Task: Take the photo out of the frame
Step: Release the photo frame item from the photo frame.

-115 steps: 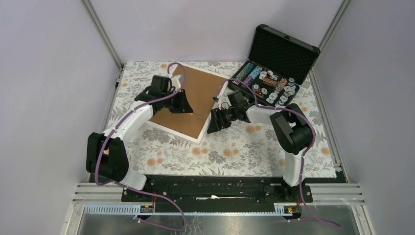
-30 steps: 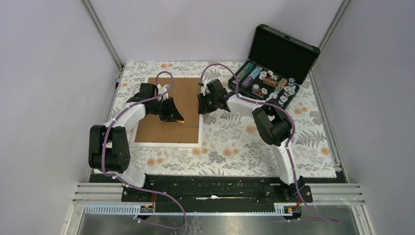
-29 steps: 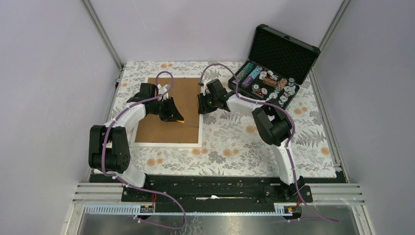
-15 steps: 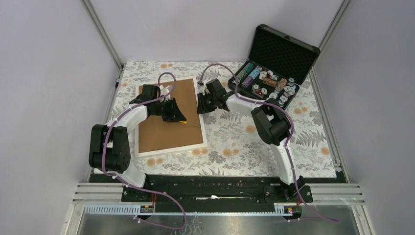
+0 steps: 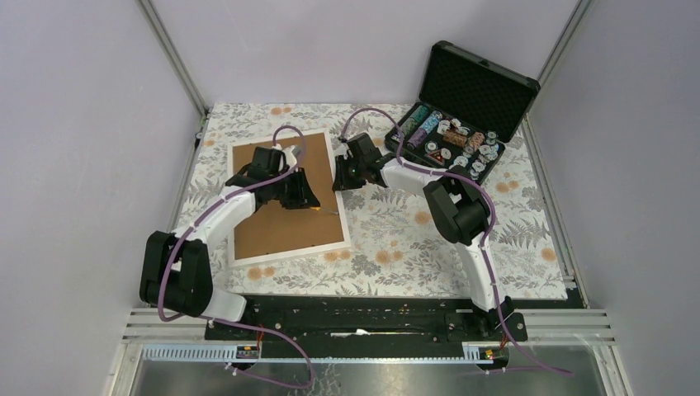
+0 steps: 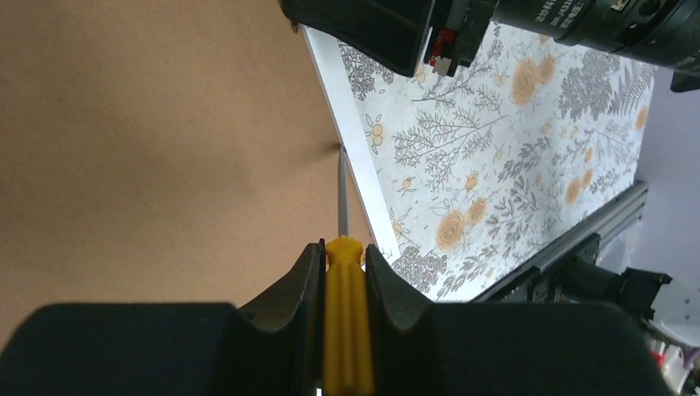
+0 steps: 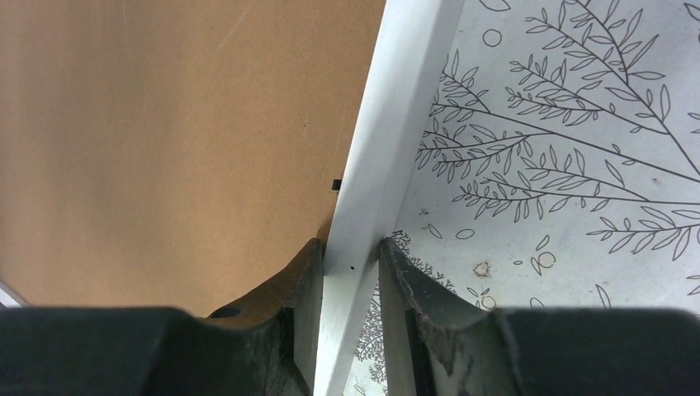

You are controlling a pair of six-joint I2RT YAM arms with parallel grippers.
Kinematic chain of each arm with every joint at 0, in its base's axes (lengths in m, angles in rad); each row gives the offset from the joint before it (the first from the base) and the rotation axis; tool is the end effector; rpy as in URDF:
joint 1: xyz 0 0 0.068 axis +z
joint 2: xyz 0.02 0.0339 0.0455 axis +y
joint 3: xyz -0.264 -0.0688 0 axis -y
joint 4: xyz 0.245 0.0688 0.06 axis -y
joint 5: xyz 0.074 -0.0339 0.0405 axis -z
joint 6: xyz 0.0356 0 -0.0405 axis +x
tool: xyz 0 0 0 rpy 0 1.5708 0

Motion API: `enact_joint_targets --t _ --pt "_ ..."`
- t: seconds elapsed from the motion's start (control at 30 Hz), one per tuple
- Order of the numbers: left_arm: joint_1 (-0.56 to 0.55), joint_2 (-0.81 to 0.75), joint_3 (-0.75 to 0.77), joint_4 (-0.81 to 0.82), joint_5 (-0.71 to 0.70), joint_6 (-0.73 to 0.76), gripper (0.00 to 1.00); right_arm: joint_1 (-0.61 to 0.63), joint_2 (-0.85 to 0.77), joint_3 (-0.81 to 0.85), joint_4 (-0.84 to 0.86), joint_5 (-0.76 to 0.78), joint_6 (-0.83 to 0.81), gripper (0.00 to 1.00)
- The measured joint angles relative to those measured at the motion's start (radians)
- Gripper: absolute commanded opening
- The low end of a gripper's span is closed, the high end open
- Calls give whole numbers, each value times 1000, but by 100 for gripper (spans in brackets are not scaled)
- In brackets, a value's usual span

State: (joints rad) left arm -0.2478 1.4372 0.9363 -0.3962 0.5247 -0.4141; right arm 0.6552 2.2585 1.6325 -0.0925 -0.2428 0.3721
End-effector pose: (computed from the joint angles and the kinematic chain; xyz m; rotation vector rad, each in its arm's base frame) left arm 0.2806 -0.0894 0.2282 0.0268 2.5288 -0.9260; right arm 0.3936 0.3133 0.1511 -0.4693 2.3528 0.7889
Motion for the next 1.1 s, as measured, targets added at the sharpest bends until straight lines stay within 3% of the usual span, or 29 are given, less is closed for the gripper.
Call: enact_joint_targets --t 0.6,1.0,1.1 --pt "-261 27 158 -164 -425 -319 0 8 0 1 -3 50 72 0" --pt "-346 100 269 -258 -567 -469 0 18 0 6 -1 89 82 0" --pt "-352 109 286 -269 -578 -447 0 18 -1 7 -1 93 74 21"
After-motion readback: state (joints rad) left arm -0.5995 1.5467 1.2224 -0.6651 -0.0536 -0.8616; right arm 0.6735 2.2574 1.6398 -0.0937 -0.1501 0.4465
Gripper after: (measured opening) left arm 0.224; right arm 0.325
